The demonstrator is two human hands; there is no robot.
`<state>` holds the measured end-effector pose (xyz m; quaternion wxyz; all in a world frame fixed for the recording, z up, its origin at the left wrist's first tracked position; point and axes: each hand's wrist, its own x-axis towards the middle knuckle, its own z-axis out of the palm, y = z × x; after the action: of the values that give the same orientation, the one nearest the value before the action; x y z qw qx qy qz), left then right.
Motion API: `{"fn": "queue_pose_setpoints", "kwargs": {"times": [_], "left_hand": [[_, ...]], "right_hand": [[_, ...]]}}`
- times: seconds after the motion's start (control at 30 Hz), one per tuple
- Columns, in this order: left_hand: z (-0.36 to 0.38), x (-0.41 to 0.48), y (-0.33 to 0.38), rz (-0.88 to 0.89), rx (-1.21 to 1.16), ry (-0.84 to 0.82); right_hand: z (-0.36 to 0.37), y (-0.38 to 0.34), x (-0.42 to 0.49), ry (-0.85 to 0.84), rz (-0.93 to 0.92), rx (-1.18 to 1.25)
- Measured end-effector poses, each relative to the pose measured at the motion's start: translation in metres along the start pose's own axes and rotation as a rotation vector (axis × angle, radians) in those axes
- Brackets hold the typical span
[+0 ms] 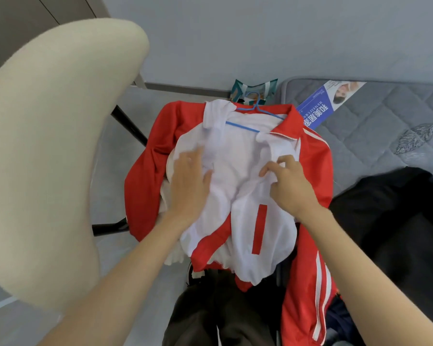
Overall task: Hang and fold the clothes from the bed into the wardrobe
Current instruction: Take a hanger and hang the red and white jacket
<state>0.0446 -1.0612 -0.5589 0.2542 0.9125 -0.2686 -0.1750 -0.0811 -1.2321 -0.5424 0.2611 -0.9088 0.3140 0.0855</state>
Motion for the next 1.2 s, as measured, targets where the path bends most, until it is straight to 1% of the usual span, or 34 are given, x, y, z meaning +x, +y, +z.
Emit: {"fn": "queue_pose_setpoints", "kwargs": {"times": [0.03,0.07,0.1,0.13,0.2,0.23,0.3,0.33,0.37,0.47,0.53,0.57,0.6,0.63,0.67,0.73,0.8,0.87,0.9,0.97,1.0,1.07,1.1,1.13,1.17,1.2], "left_hand": [[0.009,-0.011,0.002,0.046,0.05,-0.022],[0.02,-0.022,0.003,0.087,0.109,-0.03],[0.031,-0.033,0.004,0.114,0.146,-0.029],[0.042,-0.042,0.003,0.13,0.162,-0.035],[0.061,-0.054,-0.003,0.153,0.217,-0.114],[0.071,-0.057,-0.009,0.142,0.258,-0.184],[0.087,-0.058,-0.025,0.079,0.325,-0.316],[0.091,-0.057,-0.031,0.051,0.354,-0.347],[0.095,-0.055,-0.036,0.039,0.377,-0.344],[0.1,-0.049,-0.045,0.028,0.401,-0.271],[0.1,-0.046,-0.05,0.012,0.425,-0.233],[0.1,-0.046,-0.053,0.007,0.418,-0.223],[0.098,-0.046,-0.055,0.017,0.388,-0.221],[0.096,-0.047,-0.058,0.037,0.337,-0.224],[0.09,-0.048,-0.061,0.063,0.274,-0.227],[0.072,-0.051,-0.067,0.116,0.165,-0.223],[0.052,-0.058,-0.078,0.145,0.132,-0.21],[0.033,-0.07,-0.094,0.101,0.144,-0.166],[0.025,-0.076,-0.101,0.042,0.151,-0.138],[0.014,-0.087,-0.112,-0.085,0.169,-0.082],[0.012,-0.092,-0.113,-0.117,0.171,-0.052],[0.015,-0.104,-0.106,-0.099,0.125,0.0],[0.02,-0.109,-0.099,-0.078,0.079,0.016],[0.027,-0.115,-0.091,-0.073,0.021,0.019],[0.036,-0.121,-0.083,-0.096,-0.046,0.003],[0.045,-0.127,-0.076,-0.15,-0.118,-0.038]], "right_hand": [[0.01,-0.001,-0.003,0.049,0.035,-0.093],[0.021,-0.003,-0.007,0.112,0.026,-0.139],[0.032,-0.005,-0.01,0.147,-0.004,-0.143],[0.043,-0.006,-0.013,0.13,-0.026,-0.123],[0.062,-0.005,-0.015,-0.026,-0.011,-0.086],[0.07,-0.004,-0.013,-0.115,0.015,-0.092],[0.083,0.0,-0.01,-0.216,0.069,-0.061],[0.088,0.0,-0.008,-0.227,0.097,0.0],[0.092,0.001,-0.007,-0.217,0.126,0.092],[0.096,0.001,-0.006,-0.092,0.171,0.422],[0.087,0.0,-0.01,0.0,0.138,0.611],[0.08,0.001,-0.013,0.019,0.105,0.678],[0.07,0.001,-0.015,0.001,0.06,0.718],[0.062,0.002,-0.017,-0.056,0.021,0.732],[0.055,0.004,-0.019,-0.126,-0.01,0.723],[0.046,0.009,-0.019,-0.243,-0.028,0.615],[0.047,0.013,-0.018,-0.287,-0.029,0.467],[0.06,0.017,-0.021,-0.294,-0.019,0.253],[0.068,0.018,-0.024,-0.241,0.024,0.099],[0.083,0.013,-0.037,-0.003,0.128,-0.122],[0.089,0.008,-0.044,0.133,0.157,-0.171],[0.099,0.001,-0.058,0.362,0.141,-0.168],[0.103,-0.002,-0.064,0.402,0.106,-0.142],[0.108,-0.003,-0.069,0.351,0.068,-0.111],[0.112,-0.004,-0.072,0.223,0.044,-0.087],[0.117,-0.004,-0.075,0.056,0.04,-0.084]]}}
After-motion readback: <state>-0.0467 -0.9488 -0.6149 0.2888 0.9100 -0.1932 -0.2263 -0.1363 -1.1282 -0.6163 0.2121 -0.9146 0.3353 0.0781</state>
